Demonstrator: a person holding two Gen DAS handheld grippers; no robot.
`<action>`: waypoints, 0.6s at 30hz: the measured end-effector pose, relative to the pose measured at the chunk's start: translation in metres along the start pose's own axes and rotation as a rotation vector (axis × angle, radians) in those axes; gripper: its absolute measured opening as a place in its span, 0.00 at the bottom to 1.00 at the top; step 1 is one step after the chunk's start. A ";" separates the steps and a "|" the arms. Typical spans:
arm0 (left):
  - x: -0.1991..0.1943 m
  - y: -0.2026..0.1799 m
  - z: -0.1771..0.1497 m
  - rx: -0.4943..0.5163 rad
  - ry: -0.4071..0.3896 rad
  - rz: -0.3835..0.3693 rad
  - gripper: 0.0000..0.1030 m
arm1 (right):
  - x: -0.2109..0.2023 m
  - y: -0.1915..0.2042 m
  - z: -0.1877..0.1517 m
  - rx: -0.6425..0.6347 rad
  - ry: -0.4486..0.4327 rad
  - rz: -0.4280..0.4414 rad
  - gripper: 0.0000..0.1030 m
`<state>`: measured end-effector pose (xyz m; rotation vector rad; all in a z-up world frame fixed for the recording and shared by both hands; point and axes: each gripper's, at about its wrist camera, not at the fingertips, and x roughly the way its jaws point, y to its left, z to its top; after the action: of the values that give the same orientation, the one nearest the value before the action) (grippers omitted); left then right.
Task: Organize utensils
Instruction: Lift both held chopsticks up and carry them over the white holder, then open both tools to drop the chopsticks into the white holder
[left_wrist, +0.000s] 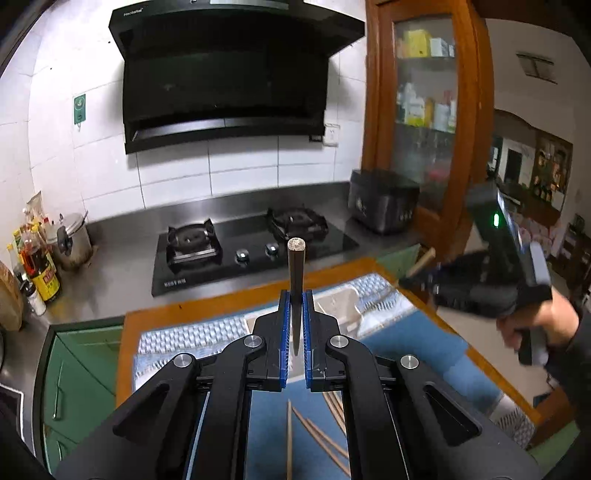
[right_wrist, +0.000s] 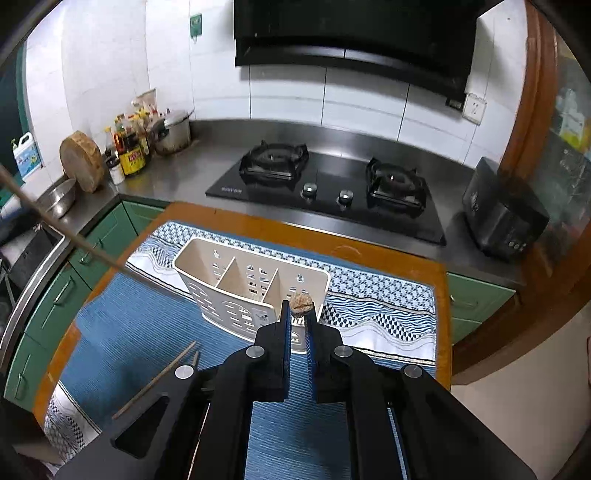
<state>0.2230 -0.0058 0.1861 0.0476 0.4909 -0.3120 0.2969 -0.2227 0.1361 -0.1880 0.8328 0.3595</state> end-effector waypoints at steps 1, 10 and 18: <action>0.003 0.002 0.004 -0.007 -0.004 0.002 0.04 | 0.005 0.000 0.001 -0.003 0.007 -0.004 0.07; 0.056 0.017 0.015 -0.049 0.037 0.040 0.04 | 0.033 -0.003 -0.006 0.004 0.035 0.005 0.07; 0.092 0.032 -0.001 -0.087 0.106 0.052 0.05 | 0.018 -0.007 -0.003 0.022 -0.044 0.004 0.25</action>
<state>0.3094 -0.0015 0.1413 -0.0073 0.6073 -0.2379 0.3083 -0.2260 0.1207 -0.1577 0.7938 0.3574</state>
